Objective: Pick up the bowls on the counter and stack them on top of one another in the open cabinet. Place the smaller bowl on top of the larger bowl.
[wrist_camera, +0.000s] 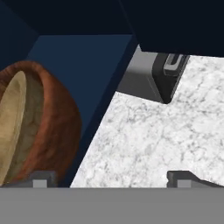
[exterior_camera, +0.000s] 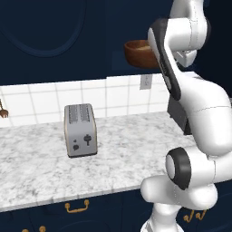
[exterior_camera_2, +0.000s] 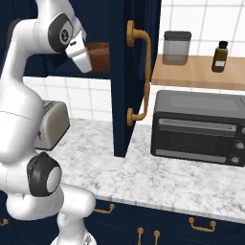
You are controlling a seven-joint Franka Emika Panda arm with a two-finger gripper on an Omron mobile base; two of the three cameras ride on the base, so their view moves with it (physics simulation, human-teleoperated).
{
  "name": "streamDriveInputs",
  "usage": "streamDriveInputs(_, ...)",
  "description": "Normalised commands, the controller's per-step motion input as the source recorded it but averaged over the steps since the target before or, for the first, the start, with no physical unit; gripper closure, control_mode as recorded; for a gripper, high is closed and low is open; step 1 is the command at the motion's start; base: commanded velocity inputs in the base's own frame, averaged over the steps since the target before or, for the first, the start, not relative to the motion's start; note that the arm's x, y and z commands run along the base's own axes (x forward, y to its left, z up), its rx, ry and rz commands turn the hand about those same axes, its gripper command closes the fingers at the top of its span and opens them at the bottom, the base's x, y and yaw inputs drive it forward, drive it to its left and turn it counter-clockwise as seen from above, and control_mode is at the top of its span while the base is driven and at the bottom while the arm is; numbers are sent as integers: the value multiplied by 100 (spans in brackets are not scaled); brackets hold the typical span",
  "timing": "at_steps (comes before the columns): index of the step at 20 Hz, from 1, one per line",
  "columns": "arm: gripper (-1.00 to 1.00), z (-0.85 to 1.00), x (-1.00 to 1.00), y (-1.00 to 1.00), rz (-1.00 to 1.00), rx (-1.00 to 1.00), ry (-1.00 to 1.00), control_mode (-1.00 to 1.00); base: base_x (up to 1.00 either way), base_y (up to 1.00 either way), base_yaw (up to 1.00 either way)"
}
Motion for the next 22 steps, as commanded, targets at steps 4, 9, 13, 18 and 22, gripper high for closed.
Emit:
streamDriveInputs(4,-100,0,-60,0,6,-7,0,-100,0,0,0)
streamDriveInputs(9,-100,-11,-97,0,12,-10,0,-100,0,0,0)
streamDriveInputs(13,-100,-18,-83,0,17,0,-2,-100,0,0,0)
streamDriveInputs(18,-100,-22,-50,1,21,-3,2,-100,0,0,0)
streamDriveInputs(22,-100,-39,-43,3,14,-9,2,-100,0,0,0)
